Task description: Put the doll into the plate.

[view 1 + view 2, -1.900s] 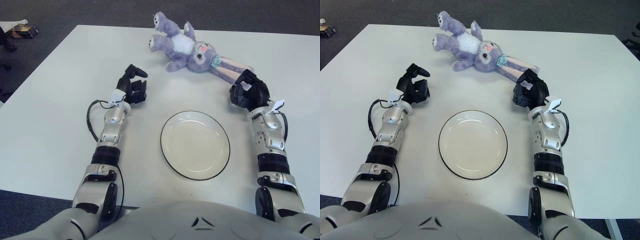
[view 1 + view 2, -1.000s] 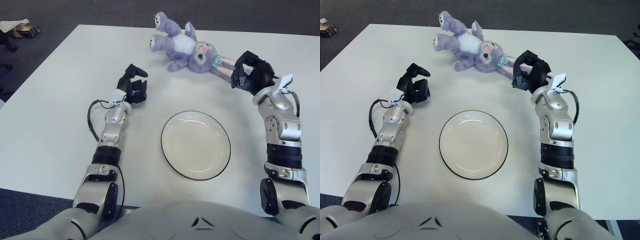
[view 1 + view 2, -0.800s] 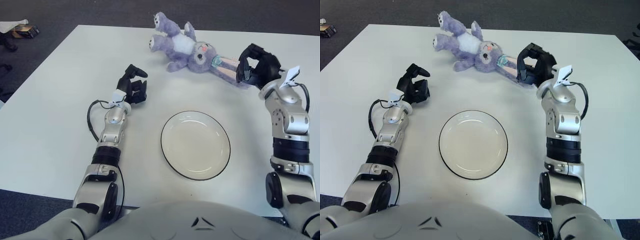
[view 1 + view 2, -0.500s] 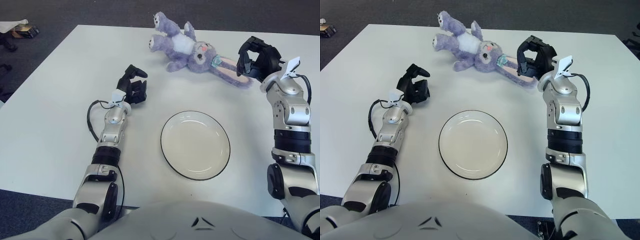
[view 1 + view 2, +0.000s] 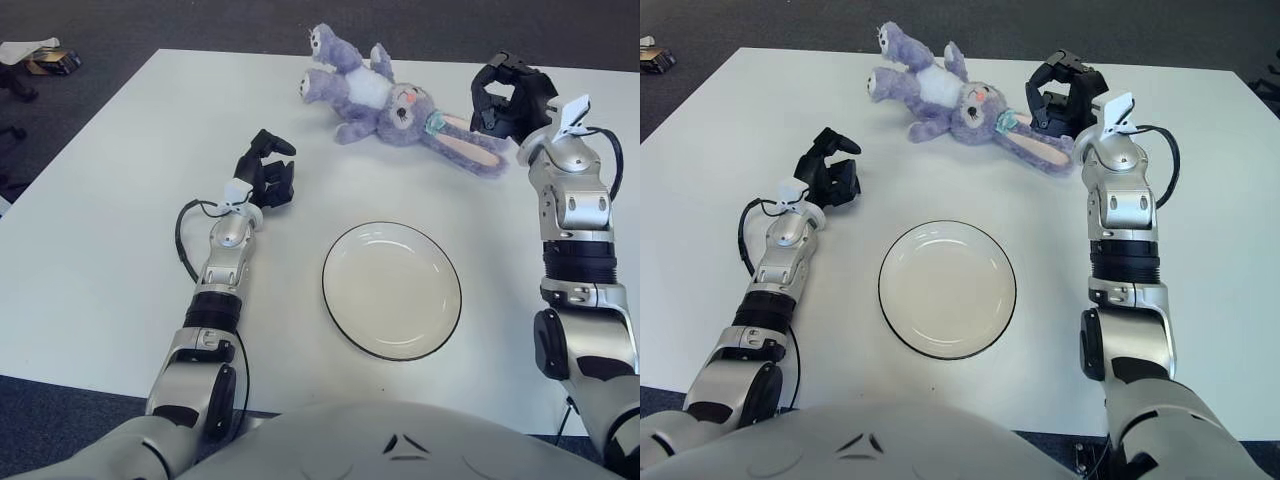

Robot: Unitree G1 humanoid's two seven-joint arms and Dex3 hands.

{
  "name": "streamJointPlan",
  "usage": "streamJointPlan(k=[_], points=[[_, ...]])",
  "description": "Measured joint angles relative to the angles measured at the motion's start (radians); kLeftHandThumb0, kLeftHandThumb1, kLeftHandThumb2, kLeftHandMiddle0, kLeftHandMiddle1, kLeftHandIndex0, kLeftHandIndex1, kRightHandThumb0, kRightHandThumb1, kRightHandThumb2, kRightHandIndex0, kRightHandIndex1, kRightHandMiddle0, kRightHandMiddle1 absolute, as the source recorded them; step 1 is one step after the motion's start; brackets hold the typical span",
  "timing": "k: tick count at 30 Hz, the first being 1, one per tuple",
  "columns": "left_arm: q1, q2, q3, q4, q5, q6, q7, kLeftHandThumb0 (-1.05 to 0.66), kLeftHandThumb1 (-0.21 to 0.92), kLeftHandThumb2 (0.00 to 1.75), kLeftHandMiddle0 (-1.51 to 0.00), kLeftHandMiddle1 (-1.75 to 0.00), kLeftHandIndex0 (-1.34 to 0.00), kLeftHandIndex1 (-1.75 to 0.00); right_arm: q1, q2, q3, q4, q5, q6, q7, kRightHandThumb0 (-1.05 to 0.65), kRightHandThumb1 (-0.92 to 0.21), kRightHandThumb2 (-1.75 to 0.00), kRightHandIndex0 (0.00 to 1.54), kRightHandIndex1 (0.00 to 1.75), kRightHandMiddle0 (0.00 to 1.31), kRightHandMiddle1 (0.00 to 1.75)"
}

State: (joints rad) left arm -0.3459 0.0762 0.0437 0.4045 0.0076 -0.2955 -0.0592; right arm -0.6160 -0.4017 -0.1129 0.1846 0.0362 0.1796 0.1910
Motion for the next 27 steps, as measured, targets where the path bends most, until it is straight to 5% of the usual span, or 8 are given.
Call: streamJointPlan(k=[6,12,19,24,27], points=[[0.000,0.000,-0.001,0.000,-0.001,0.000,0.000,-0.39,0.61,0.94,-1.03,-1.75,-0.38,-1.75,-0.010,-0.049,0.084,0.094,-0.165,-0.192,-0.035,-0.01,-0.50,-1.05,0.58,1.54,0.28,1.75],[-0.002,-0.004,-0.001,0.010,-0.003,-0.002,0.000,-0.40,0.60,0.96,-1.03,-1.75,-0.39,-1.75,-0.050,-0.090,0.172,0.233,-0.369,-0.399,-0.175,-0.01,-0.58,-0.91,0.55,1.46,0.26,1.75],[-0.009,-0.006,0.000,0.027,-0.004,-0.018,-0.001,-0.40,0.59,0.97,-1.02,-1.75,-0.40,-1.75,-0.103,-0.100,0.245,0.327,-0.540,-0.482,-0.317,-0.01,-0.78,-0.63,0.45,1.41,0.19,1.75],[-0.013,-0.006,0.000,0.035,-0.004,-0.022,-0.001,-0.40,0.59,0.97,-1.02,-1.75,-0.40,-1.75,-0.129,-0.103,0.294,0.345,-0.635,-0.494,-0.368,-0.30,-0.89,-0.53,0.32,1.34,0.20,1.75],[-0.014,-0.006,0.000,0.037,-0.004,-0.025,-0.001,-0.40,0.59,0.97,-1.01,-1.75,-0.40,-1.75,-0.150,-0.104,0.322,0.370,-0.677,-0.505,-0.388,-0.60,-0.87,-0.54,0.32,1.24,0.07,1.50]])
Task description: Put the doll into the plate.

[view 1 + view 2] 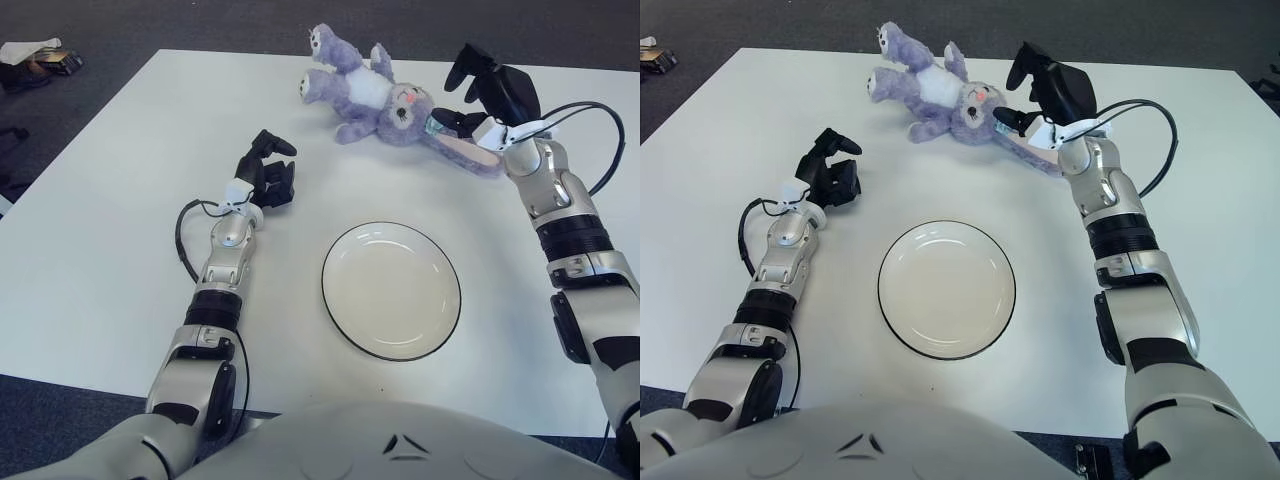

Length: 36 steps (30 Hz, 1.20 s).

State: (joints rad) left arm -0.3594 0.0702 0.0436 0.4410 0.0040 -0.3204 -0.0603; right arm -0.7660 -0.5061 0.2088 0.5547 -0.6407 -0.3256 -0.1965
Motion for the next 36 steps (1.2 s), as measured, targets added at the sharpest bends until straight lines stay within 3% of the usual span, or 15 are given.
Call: streamJointPlan(k=[8,15,23,36], points=[[-0.002,0.000,-0.001,0.002,0.000,-0.002,0.000,-0.40,0.58,0.99,-1.02,-1.75,-0.41,-1.75,-0.071,-0.010,0.062,0.118,-0.056,-0.047,-0.028,-0.84,-0.91,-0.46,0.23,1.16,0.00,1.16],[-0.001,0.000,-0.002,0.001,0.001,-0.002,0.000,-0.40,0.57,0.99,-1.03,-1.75,-0.41,-1.75,-0.117,-0.016,0.111,0.183,-0.082,-0.086,-0.021,-0.91,-0.92,-0.46,0.10,1.09,0.00,1.03],[0.001,-0.001,-0.002,-0.002,0.002,-0.001,0.000,-0.40,0.59,0.98,-1.00,-1.75,-0.40,-1.75,-0.164,-0.006,0.156,0.223,-0.097,-0.067,0.025,-0.95,-0.92,-0.52,0.04,0.92,0.00,0.90],[0.003,-0.004,-0.001,-0.012,-0.010,0.010,-0.004,-0.39,0.63,0.93,-0.98,-1.75,-0.38,-1.75,-0.271,0.033,0.235,0.345,-0.132,-0.054,0.058,-1.04,-0.92,-0.72,0.00,0.22,0.00,0.51]])
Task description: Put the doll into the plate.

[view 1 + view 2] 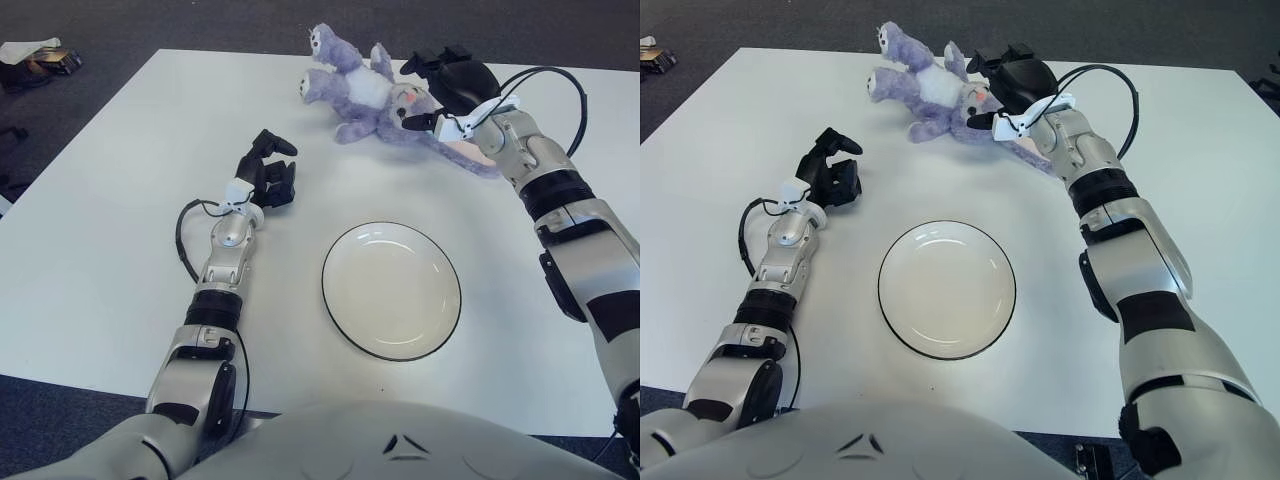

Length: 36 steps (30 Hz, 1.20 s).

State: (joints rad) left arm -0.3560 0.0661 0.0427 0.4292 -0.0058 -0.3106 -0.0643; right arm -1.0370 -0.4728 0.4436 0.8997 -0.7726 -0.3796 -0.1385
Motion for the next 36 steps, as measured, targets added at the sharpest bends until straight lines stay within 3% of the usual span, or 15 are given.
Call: streamJointPlan(k=[13,36], points=[[0.002,-0.002,-0.003,-0.002,0.011,-0.001,0.008,-0.40,0.61,0.95,-0.99,-1.75,-0.39,-1.75,-0.067,0.033,0.036,0.059,0.000,0.015,0.064,-1.05,-0.92,-0.79,0.00,0.02,0.00,0.35],[0.006,-0.002,-0.007,-0.011,0.012,-0.007,0.003,-0.39,0.62,0.93,-0.98,-1.75,-0.38,-1.75,-0.155,0.126,0.105,0.204,-0.024,0.078,0.090,-1.05,-0.92,-0.86,0.00,0.00,0.00,0.31]])
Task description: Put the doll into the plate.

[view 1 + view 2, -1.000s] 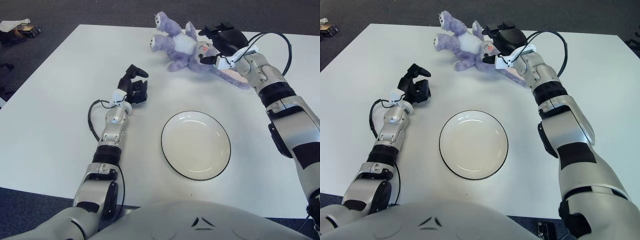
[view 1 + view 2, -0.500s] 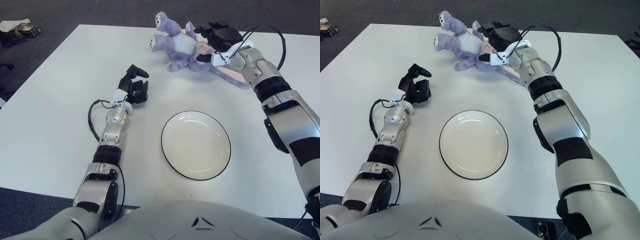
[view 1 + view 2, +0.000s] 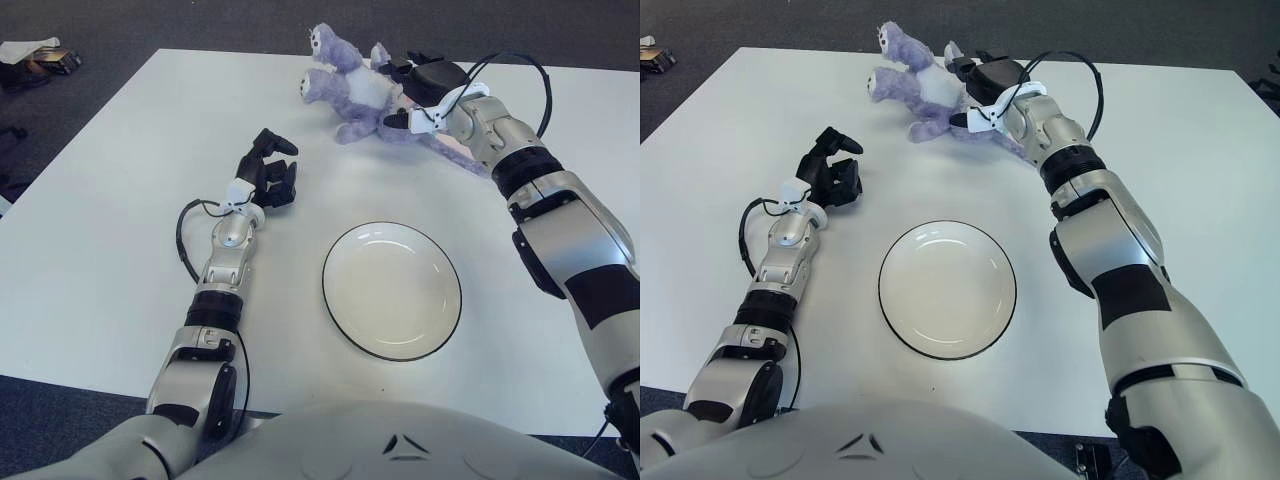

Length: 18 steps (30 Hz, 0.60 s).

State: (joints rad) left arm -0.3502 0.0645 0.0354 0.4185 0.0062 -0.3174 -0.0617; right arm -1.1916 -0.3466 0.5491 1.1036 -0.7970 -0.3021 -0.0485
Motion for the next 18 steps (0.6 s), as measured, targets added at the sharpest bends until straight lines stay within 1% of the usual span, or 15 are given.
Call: streamJointPlan(k=[7,18], points=[[0.003,0.001,0.000,-0.006,-0.015,0.007,-0.021,-0.39,0.65,0.90,-0.98,-1.75,-0.36,-1.75,-0.020,0.031,0.007,0.036,-0.001,0.015,-0.013,-1.05,-0.92,-0.82,0.00,0.00,0.00,0.34],[0.006,-0.001,0.003,-0.015,-0.035,0.013,-0.022,-0.38,0.66,0.88,-0.99,-1.75,-0.35,-1.75,-0.043,0.084,0.020,0.106,0.000,0.056,-0.032,-1.05,-0.92,-0.74,0.02,0.01,0.00,0.42]])
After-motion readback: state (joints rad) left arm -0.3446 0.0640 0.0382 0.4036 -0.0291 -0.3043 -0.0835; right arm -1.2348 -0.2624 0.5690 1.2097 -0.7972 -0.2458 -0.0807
